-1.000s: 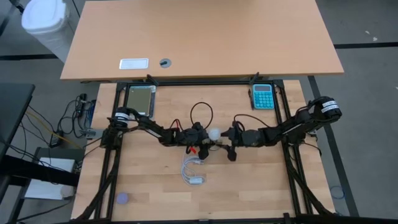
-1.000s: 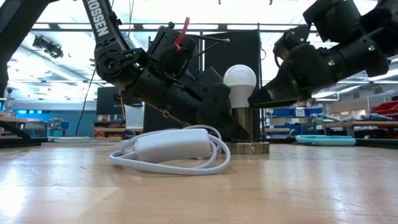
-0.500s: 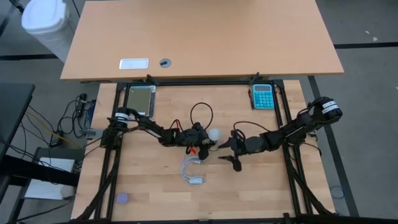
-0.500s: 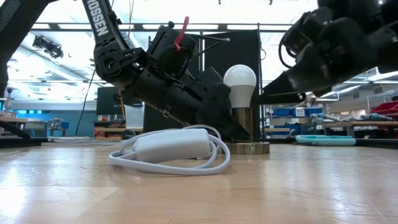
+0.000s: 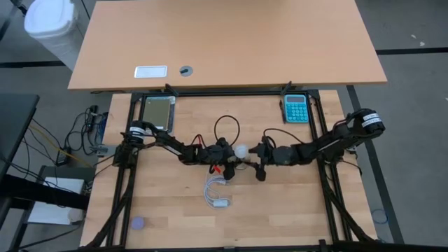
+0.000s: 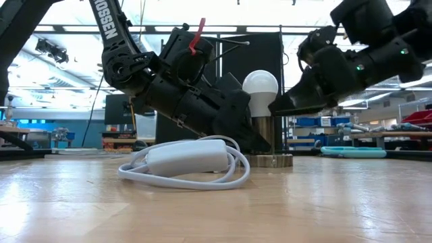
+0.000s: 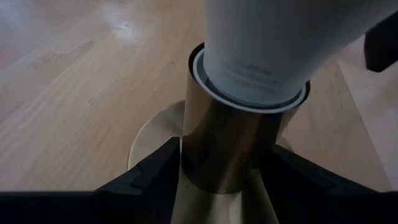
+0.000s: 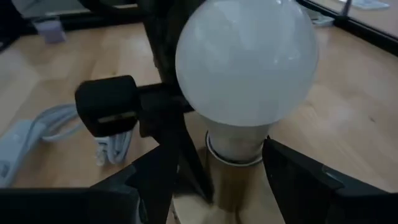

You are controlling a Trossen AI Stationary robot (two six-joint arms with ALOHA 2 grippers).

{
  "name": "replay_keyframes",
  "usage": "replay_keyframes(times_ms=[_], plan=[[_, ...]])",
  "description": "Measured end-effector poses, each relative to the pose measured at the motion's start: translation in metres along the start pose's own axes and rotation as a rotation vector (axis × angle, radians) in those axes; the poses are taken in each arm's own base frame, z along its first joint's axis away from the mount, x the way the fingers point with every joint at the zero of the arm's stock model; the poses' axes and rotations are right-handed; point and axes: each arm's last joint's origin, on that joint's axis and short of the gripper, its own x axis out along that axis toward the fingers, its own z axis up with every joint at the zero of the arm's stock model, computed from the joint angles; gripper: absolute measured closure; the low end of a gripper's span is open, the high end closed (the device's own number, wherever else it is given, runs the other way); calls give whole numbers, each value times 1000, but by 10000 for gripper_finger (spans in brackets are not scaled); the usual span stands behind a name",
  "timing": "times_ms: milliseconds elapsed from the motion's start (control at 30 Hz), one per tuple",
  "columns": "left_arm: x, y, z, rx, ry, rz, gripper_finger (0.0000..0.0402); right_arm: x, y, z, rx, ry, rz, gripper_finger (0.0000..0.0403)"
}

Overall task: Screw lightbulb
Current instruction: Insert the white lightbulb into the silver lamp

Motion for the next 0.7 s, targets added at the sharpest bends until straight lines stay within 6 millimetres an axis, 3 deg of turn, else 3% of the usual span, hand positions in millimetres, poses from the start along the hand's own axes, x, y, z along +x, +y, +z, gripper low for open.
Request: replay_keyframes(times_ms=[167, 467, 633, 700], plan=[[0, 0, -1, 1, 5, 5, 184, 0, 2, 0, 2, 4, 45, 169], [0, 1, -2, -3, 19, 17, 184, -11, 28, -5, 2, 24, 204, 171], [0, 1, -1, -4, 16, 18, 184, -10, 17, -12, -2, 47, -86, 172], [0, 1, -1, -5, 16, 18, 184, -7, 11, -9, 10, 34, -116, 172]])
